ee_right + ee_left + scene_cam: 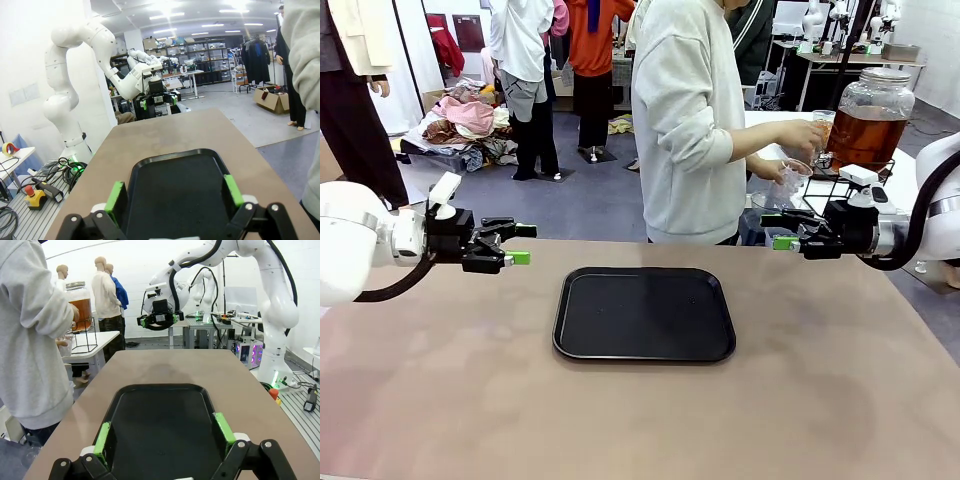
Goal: Pour the drink into the iced cup.
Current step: Open the gripper to release the iced cup you were holding.
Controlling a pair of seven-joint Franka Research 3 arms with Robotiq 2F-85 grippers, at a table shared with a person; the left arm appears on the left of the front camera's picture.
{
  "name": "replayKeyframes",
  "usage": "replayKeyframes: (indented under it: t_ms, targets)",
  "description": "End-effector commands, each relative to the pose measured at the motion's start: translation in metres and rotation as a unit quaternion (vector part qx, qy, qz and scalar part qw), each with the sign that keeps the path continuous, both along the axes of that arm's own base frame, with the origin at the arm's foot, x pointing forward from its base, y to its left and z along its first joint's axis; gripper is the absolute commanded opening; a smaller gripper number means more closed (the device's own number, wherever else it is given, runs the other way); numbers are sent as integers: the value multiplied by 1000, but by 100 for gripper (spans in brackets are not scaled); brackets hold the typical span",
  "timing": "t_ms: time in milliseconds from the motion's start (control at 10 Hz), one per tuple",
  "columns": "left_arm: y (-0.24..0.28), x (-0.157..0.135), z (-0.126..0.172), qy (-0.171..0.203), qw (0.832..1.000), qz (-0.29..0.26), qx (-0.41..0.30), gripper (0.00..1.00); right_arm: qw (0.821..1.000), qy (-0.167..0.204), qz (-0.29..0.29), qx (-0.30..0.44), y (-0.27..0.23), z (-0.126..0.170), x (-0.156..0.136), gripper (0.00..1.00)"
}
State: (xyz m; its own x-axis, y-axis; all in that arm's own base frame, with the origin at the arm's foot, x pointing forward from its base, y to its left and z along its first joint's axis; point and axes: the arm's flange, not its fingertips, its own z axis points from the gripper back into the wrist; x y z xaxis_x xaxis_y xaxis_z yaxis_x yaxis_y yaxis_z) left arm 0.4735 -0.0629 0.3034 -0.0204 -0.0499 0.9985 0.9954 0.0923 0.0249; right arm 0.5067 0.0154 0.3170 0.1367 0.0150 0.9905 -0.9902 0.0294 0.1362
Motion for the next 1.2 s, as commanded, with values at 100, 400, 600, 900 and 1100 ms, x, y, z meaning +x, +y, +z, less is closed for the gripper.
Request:
replayKeyframes:
  t_ms: [100, 400, 600, 900, 1100]
  targets:
    - [-1, 0, 2, -1, 1000, -2, -3, 100, 1000, 5, -2, -3, 0, 4, 1, 100]
    - [-1, 0, 2, -1, 1000, -2, -3, 100, 1000, 5, -2, -3, 0, 4, 1, 100]
    - [-1, 0, 2, -1, 1000, -2, -3, 100, 1000, 5, -2, -3, 0, 4, 1, 100]
    - [-1, 0, 2, -1, 1000, -2, -3, 100, 1000, 5, -2, -3, 0, 4, 1, 100]
    - [-1, 0, 2, -1, 1000, -2, -3, 100, 1000, 5, -2, -3, 0, 4, 1, 100]
